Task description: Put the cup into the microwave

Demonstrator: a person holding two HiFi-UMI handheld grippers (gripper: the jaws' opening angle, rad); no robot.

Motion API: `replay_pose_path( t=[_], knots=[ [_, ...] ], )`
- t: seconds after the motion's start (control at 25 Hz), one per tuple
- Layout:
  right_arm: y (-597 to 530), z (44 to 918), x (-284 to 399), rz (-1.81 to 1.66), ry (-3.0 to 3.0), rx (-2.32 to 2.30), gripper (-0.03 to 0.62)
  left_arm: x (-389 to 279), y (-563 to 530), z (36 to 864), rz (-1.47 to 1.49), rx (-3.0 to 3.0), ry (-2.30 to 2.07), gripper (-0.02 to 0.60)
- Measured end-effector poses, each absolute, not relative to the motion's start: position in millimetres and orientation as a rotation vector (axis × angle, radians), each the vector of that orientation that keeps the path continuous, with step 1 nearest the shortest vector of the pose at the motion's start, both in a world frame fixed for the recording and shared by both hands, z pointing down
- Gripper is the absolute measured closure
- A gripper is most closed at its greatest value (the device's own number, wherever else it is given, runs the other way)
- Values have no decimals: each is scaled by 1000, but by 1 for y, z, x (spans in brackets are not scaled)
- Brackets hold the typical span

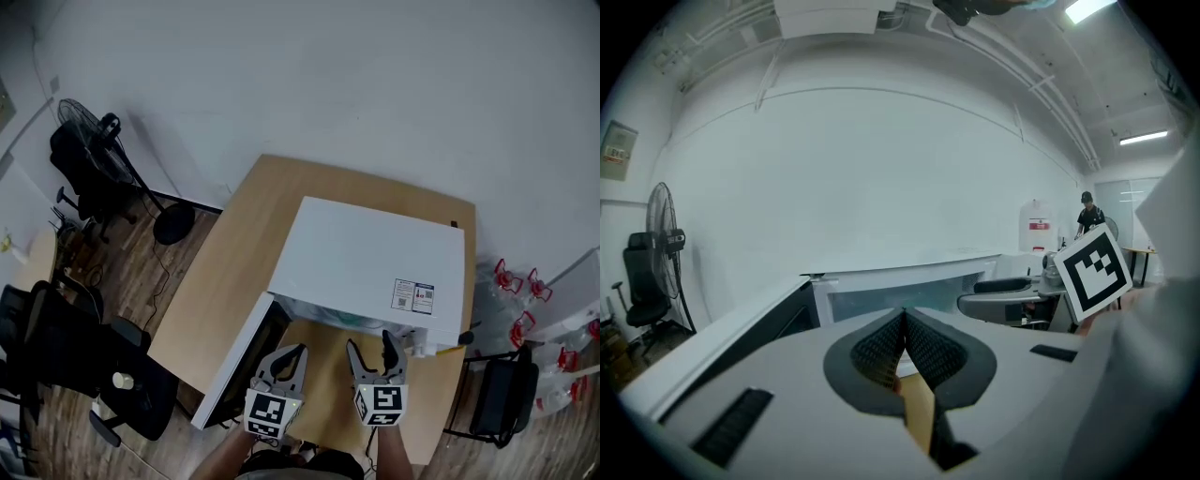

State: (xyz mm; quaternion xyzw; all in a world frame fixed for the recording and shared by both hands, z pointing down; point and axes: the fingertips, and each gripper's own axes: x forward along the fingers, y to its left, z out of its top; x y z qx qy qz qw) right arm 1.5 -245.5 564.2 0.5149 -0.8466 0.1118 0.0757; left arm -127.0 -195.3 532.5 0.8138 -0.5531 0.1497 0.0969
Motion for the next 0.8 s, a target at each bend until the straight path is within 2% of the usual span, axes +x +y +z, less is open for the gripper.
replay_pose_path(
  t=[0.08,0.24,0.52,0.8],
  knots=[
    [-236,553,10,311,-2532,1584,292,-125,-188,529,445,2431,-1630,558],
    [-213,530,24,274,-2519,1651,316,-118,-175,509,402,2498,-1614,558],
    [-161,491,42,199,-2506,1745,396,-108,-143,483,364,2581,-1577,558],
    [-108,479,51,131,-2454,1794,475,-101,-108,474,355,2629,-1532,558]
  ],
)
